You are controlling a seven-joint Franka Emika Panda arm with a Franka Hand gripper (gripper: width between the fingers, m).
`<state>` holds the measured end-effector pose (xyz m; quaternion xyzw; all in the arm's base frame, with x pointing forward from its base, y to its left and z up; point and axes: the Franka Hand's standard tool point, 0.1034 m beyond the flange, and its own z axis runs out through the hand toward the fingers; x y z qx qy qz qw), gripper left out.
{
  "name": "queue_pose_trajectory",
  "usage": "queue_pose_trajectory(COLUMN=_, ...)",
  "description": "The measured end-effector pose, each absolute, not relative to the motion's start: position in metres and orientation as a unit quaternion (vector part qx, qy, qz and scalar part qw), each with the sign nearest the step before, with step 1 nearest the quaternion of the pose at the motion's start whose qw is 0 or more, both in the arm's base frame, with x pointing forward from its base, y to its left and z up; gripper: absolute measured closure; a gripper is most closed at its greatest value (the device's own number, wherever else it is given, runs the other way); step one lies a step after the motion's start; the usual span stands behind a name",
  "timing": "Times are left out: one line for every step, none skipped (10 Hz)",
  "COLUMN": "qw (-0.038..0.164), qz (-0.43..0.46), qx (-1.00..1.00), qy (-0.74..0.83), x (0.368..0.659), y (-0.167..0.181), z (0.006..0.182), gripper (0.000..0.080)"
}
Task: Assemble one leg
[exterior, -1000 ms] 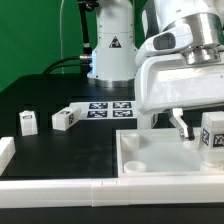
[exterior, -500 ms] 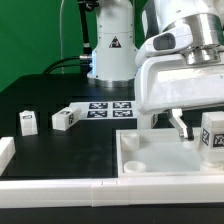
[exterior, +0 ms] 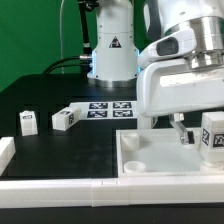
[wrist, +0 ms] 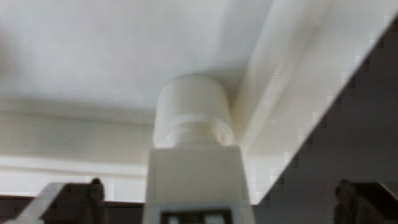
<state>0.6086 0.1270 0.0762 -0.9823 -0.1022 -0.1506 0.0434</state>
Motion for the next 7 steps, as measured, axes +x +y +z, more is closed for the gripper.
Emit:
queue_pose_trajectory(qw=0.043, qz=-0.124, qx=-0.986, qy=-0.103, x=0.612, y=0.126, z=0.079, gripper=0.0151)
queue_pose_trajectory(qw=0.047, qz=-0.056, qx=-0.992, qy=-0.102, x=0.607, y=0.125, z=0.080, gripper=0.0151)
queue_pose_trajectory(qw=0.050, qz=-0.016, qx=-0.993, qy=-0.102, x=0.611, y=0.124, z=0.085, gripper=0.0151)
queue_pose_trajectory(qw=0.051, qz=0.011, qx=-0.993, qy=-0.102, x=0.612, y=0.123, z=0.084, gripper=0.0151)
queue_pose_trajectory(qw=0.055, qz=0.080, qx=-0.990, qy=-0.104, x=0.606, y=0.121, z=0.083, gripper=0.0151)
queue_pose_trajectory(qw=0.054, qz=0.052, qx=-0.992, qy=-0.106, x=0.622, y=0.119, z=0.084, gripper=0.0151)
queue_pose_trajectory(qw=0.053, qz=0.050, qx=-0.992, qy=-0.105, x=0.621, y=0.118, z=0.082, gripper=0.0151)
